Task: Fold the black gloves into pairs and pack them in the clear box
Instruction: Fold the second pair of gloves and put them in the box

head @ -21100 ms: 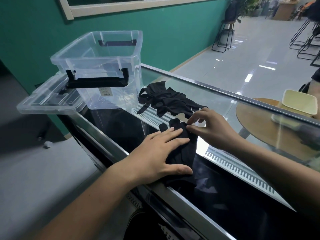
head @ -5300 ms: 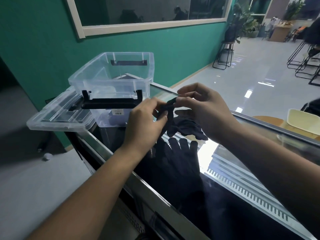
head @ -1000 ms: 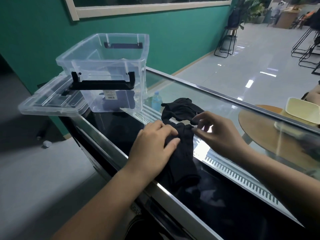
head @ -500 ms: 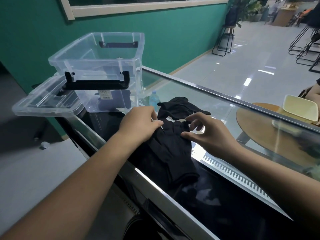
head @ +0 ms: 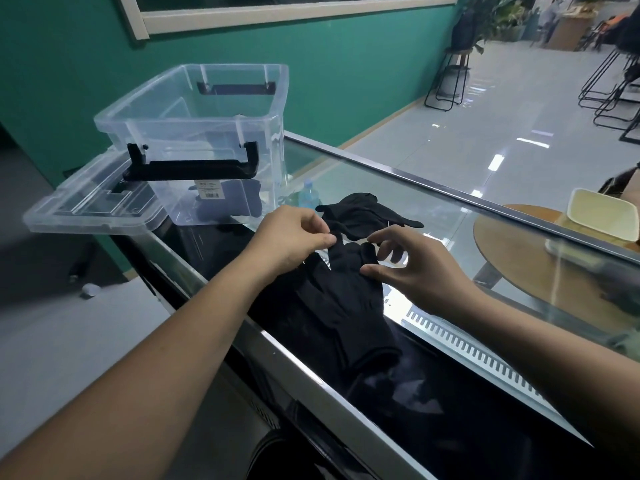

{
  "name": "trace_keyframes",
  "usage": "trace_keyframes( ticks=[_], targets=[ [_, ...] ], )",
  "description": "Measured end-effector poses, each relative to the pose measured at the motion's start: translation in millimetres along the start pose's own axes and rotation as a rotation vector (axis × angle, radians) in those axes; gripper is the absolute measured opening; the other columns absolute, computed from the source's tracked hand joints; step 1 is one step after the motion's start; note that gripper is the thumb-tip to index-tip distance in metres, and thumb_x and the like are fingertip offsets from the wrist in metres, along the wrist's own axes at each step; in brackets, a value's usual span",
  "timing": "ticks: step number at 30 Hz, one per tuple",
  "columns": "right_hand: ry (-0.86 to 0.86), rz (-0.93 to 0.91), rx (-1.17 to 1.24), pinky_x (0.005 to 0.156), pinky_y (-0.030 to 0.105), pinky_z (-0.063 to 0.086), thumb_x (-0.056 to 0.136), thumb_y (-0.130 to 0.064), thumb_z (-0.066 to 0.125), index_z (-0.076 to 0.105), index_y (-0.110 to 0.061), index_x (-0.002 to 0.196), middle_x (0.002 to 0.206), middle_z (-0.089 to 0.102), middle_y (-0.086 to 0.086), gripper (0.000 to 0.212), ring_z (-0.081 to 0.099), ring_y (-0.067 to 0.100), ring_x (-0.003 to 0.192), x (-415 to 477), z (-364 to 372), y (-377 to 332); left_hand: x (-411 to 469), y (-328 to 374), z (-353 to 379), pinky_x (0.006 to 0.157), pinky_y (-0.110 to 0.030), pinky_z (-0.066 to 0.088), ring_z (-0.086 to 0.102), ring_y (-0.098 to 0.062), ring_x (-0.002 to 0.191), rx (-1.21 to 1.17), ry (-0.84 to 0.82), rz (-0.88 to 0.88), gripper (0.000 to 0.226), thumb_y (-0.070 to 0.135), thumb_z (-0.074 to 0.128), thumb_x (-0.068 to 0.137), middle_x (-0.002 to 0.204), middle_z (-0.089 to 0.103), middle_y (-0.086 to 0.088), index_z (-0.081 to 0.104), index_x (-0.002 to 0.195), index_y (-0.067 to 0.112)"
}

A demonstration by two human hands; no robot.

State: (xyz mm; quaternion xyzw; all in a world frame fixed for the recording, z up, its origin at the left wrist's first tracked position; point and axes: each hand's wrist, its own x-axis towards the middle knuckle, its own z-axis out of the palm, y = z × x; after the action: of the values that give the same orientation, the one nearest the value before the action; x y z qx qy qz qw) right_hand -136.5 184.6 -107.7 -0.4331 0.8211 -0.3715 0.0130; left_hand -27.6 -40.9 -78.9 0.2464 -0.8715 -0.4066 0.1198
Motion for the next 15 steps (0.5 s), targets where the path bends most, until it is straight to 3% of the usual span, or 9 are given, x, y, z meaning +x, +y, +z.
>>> trace_keyframes(
  ticks=[3,10,15],
  targets=[
    [-0.004,0.025,0.040,0.074,0.022,0.047,0.082,-0.045,0.089,0.070,-0.036,0.120,0.092,0.069,-0.012,0.043,0.061,0.007,0.087,0,-1,0,0,4,1,0.073,-0.024,0.053,0.068,-0.005,0.076,-0.089,-0.016,0.033,0.012,0.033,0.087,0.090,0.080,0.076,0.010,0.080,0.088,0.024],
    [-0.058,0.006,0.029,0.075,0.026,0.046,0.088,-0.044,0.083,0.069,-0.042,0.124,0.092,0.065,-0.011,0.039,0.059,0.008,0.085,2,-3,-1,1,-3,13,0.066,-0.019,0.041,0.060,0.003,0.072,0.101,-0.005,0.063,0.012,0.034,0.086,0.089,0.084,0.075,0.011,0.076,0.083,0.030],
    [-0.014,0.036,0.008,0.070,0.028,0.044,0.095,-0.048,0.074,0.073,-0.038,0.104,0.087,0.063,-0.010,0.013,0.057,0.006,0.078,8,0,-3,-3,-4,17,0.065,-0.020,0.040,0.058,0.001,0.070,0.078,0.044,0.069,0.012,0.031,0.085,0.090,0.082,0.072,0.011,0.074,0.093,0.029]
  ],
)
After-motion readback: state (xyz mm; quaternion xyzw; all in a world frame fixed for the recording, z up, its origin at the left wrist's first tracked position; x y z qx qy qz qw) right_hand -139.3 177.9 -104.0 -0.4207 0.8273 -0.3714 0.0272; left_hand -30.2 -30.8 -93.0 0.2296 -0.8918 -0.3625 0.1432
